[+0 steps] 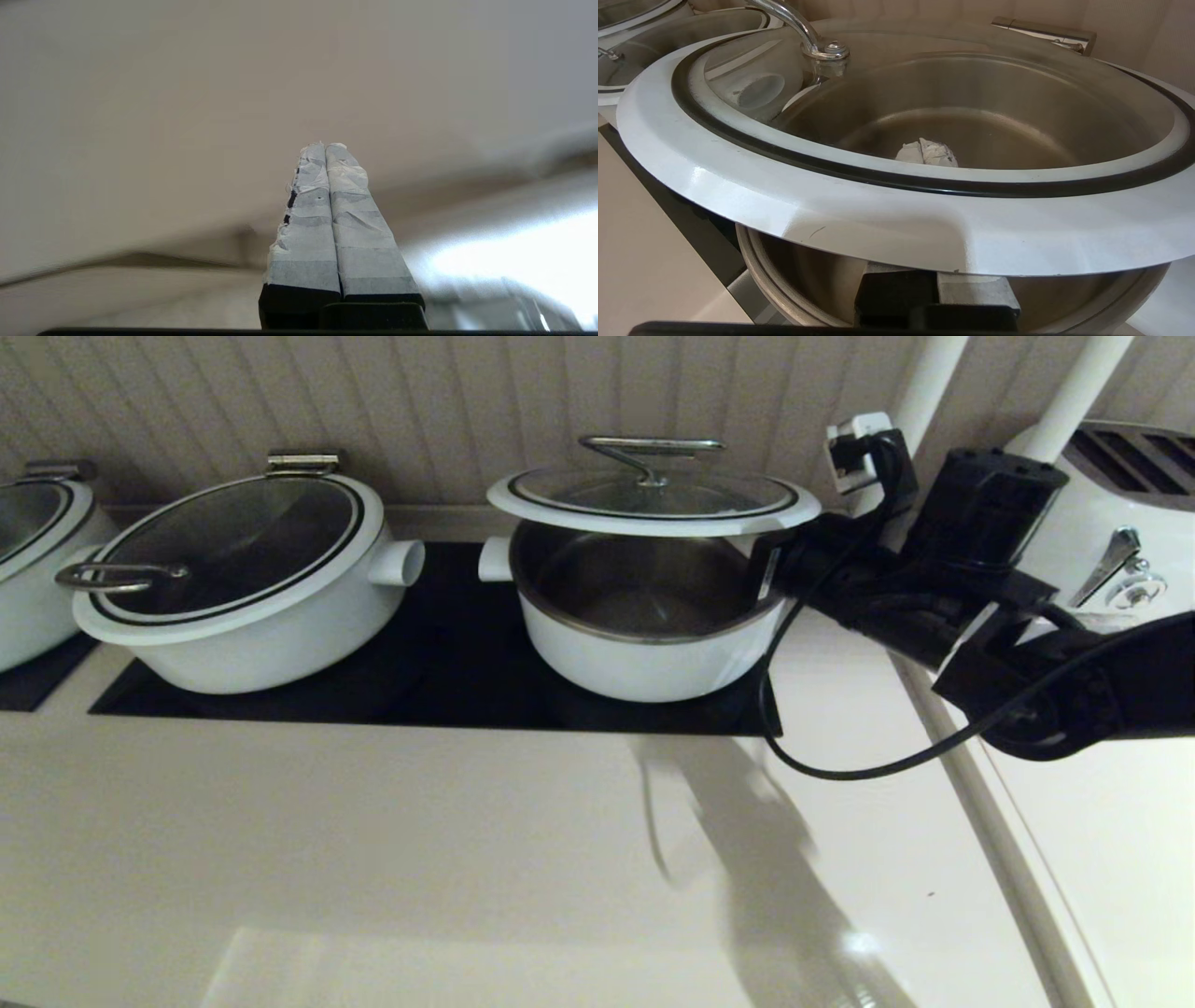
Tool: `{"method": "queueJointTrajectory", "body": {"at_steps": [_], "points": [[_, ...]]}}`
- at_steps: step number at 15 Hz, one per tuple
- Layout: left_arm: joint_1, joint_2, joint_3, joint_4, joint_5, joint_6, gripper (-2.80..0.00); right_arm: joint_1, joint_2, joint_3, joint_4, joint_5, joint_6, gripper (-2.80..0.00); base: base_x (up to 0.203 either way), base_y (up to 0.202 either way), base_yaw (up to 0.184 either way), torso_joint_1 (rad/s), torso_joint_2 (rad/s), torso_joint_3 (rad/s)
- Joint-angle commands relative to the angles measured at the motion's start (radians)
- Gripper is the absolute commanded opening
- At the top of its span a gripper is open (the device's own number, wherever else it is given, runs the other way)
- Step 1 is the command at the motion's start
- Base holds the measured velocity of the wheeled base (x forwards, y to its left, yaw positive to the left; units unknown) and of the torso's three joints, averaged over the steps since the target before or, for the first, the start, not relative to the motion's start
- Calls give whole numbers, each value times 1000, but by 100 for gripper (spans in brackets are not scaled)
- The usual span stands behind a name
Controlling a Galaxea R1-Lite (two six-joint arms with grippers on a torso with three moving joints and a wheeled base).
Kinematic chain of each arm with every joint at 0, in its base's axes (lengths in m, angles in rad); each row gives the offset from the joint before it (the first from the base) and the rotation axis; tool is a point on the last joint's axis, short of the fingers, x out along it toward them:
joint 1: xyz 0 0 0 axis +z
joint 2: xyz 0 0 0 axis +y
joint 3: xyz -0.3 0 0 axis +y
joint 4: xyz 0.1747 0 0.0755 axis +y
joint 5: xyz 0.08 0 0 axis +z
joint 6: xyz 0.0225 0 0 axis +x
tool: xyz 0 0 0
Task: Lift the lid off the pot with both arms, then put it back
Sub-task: Open the pot lid completely
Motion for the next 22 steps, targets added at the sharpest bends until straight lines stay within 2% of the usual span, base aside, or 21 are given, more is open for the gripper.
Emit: {"method": "queueJointTrajectory", "body": {"at_steps": [1, 2, 3, 6, 7, 11, 14, 16, 17, 22], "points": [[0, -12, 1, 72, -44, 21, -280, 0, -6, 0, -5, 1, -1, -280, 0, 0, 0, 0, 0, 0], [0, -12, 1, 90, -49, 29, -280, 0, -8, 2, -5, 1, -1, -280, 0, 0, 0, 0, 0, 0], [0, -12, 1, 88, -49, 9, -280, 0, -8, 2, -5, 1, -1, -280, 0, 0, 0, 0, 0, 0], [0, -12, 1, 88, -42, -127, -280, -2, -8, 1, -5, 0, 1, -280, 0, 0, 0, 0, 0, 0], [0, -12, 1, 88, -34, -144, -280, -3, -8, 0, -5, 1, 1, -280, 0, 0, 0, 0, 0, 0], [11, -11, 1, 88, -34, -145, -280, -4, -6, -29, 8, 1, 1, -280, 0, 0, 0, 0, 0, 0], [72, -10, 1, 86, -34, -145, -280, -4, -5, -44, 16, 1, 1, -280, 0, 0, 0, 0, 0, 0], [179, -15, 1, 86, -34, -145, -280, -4, -5, -47, 18, 1, 1, -280, 0, 0, 0, 0, 0, 0], [208, -35, 1, 85, -34, -145, -280, -4, -5, -48, 18, 1, 1, -280, 0, 0, 0, 0, 0, 0], [220, -285, 1, 86, -29, -149, -280, -5, -12, -61, 19, 1, 2, -280, 0, 0, 0, 0, 0, 0]]}}
